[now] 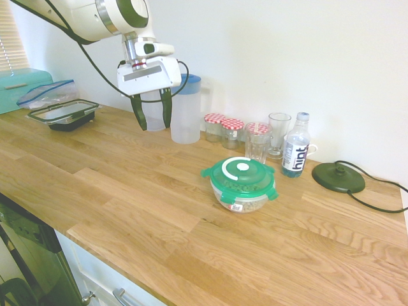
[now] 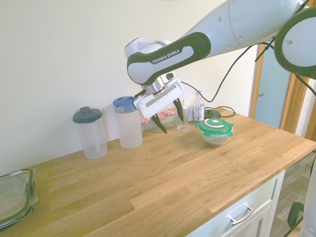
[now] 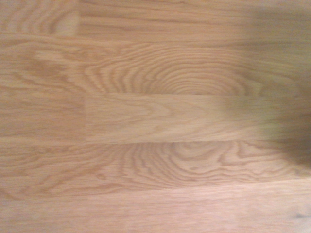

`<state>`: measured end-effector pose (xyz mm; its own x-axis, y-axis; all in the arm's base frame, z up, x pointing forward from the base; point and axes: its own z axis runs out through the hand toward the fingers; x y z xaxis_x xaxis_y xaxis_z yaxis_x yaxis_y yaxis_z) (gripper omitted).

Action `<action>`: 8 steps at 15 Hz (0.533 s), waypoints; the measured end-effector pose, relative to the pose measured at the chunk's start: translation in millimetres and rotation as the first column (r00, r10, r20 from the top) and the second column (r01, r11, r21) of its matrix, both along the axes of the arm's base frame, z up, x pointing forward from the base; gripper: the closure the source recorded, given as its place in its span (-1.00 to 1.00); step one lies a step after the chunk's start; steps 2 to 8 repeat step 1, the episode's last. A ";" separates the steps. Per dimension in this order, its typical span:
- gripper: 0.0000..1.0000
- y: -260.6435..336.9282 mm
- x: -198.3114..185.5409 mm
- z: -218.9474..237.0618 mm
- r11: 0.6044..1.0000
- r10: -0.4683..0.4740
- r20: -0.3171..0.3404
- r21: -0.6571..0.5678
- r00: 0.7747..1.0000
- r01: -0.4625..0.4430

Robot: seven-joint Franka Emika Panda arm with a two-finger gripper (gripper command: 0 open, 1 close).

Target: Cover the lid of food container

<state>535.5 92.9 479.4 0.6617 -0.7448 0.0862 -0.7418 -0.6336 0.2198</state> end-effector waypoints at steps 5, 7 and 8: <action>-1.00 -5.6 -8.0 -2.9 0.998 0.009 0.026 0.057 1.000 -0.010; -1.00 -5.6 -8.0 -2.9 0.998 0.009 0.026 0.057 1.000 -0.010; -1.00 -5.6 -8.0 -2.9 0.998 0.009 0.026 0.057 1.000 -0.010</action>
